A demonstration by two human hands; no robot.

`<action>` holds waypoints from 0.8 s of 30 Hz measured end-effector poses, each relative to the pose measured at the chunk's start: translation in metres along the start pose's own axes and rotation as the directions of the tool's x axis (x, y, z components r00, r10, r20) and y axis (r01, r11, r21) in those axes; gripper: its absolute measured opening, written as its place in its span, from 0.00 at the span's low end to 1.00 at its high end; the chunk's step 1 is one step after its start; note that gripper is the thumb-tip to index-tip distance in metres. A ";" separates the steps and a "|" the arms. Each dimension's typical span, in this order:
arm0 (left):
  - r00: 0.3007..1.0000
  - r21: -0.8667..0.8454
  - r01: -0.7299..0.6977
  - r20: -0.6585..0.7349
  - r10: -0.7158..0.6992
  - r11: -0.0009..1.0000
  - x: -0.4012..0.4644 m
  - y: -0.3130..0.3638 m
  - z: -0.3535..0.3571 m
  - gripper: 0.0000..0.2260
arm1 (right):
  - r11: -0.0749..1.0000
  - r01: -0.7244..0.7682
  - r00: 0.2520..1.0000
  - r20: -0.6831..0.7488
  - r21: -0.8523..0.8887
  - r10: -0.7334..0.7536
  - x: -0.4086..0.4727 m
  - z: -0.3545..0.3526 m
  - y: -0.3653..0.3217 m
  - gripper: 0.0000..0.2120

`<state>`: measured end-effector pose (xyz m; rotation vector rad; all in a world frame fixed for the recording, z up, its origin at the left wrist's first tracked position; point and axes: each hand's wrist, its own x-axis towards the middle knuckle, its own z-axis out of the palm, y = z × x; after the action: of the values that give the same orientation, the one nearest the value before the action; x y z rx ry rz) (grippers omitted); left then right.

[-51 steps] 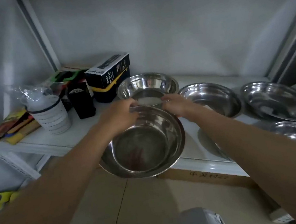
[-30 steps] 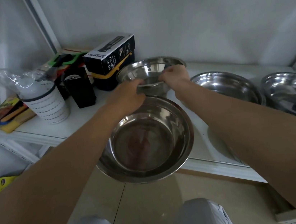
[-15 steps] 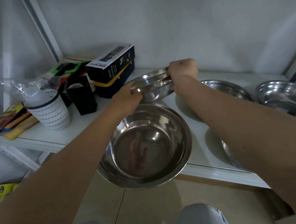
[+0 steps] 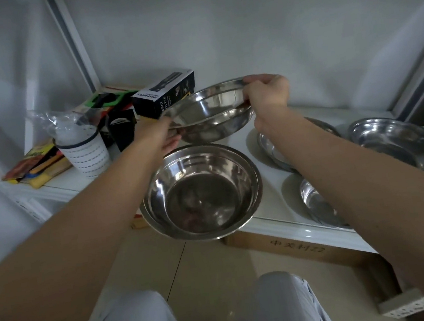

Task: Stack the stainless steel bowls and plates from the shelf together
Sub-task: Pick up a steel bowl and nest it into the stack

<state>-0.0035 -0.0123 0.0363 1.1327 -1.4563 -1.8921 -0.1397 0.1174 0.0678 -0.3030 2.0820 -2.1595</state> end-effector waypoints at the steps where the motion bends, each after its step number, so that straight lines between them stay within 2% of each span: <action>1: 1.000 0.013 0.022 0.007 -0.023 1.000 -0.004 0.000 -0.007 0.08 | 1.000 0.008 1.000 0.026 -0.023 -0.008 -0.006 -0.002 -0.001 0.15; 5: 0.997 0.120 0.079 -0.012 -0.078 0.990 -0.018 -0.009 -0.023 0.06 | 0.976 0.110 0.991 0.096 -0.189 -0.093 -0.024 -0.007 0.003 0.14; 7: 0.996 0.098 0.093 -0.020 -0.092 0.991 -0.027 -0.012 -0.028 0.02 | 0.949 0.159 0.985 0.115 -0.274 -0.132 -0.030 -0.011 0.008 0.17; 10: 0.996 0.094 0.094 -0.015 -0.093 0.991 -0.036 -0.016 -0.038 0.04 | 0.887 0.211 0.974 0.165 -0.411 -0.155 -0.036 -0.014 0.016 0.22; 15: 0.993 0.225 0.119 -0.026 -0.116 0.967 -0.049 -0.023 -0.056 0.15 | 0.799 0.185 0.970 0.235 -0.572 -0.057 -0.051 -0.020 0.031 0.13; 17: 0.991 0.306 0.135 -0.026 -0.133 0.942 -0.054 -0.027 -0.064 0.17 | 0.764 0.204 0.967 0.249 -0.612 -0.059 -0.057 -0.024 0.036 0.14; 20: 0.991 0.409 0.137 -0.055 -0.126 0.902 -0.058 -0.033 -0.069 0.17 | 0.666 0.238 0.956 0.292 -0.707 -0.032 -0.064 -0.029 0.040 0.18; 24: 0.992 0.520 0.113 -0.112 -0.063 0.847 -0.054 -0.038 -0.071 0.14 | 0.549 0.210 0.951 0.300 -0.809 0.079 -0.068 -0.039 0.046 0.13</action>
<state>0.0893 0.0041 0.0111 1.5287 -1.9681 -1.5015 -0.0853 0.1691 0.0166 -0.7509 2.7493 -0.8353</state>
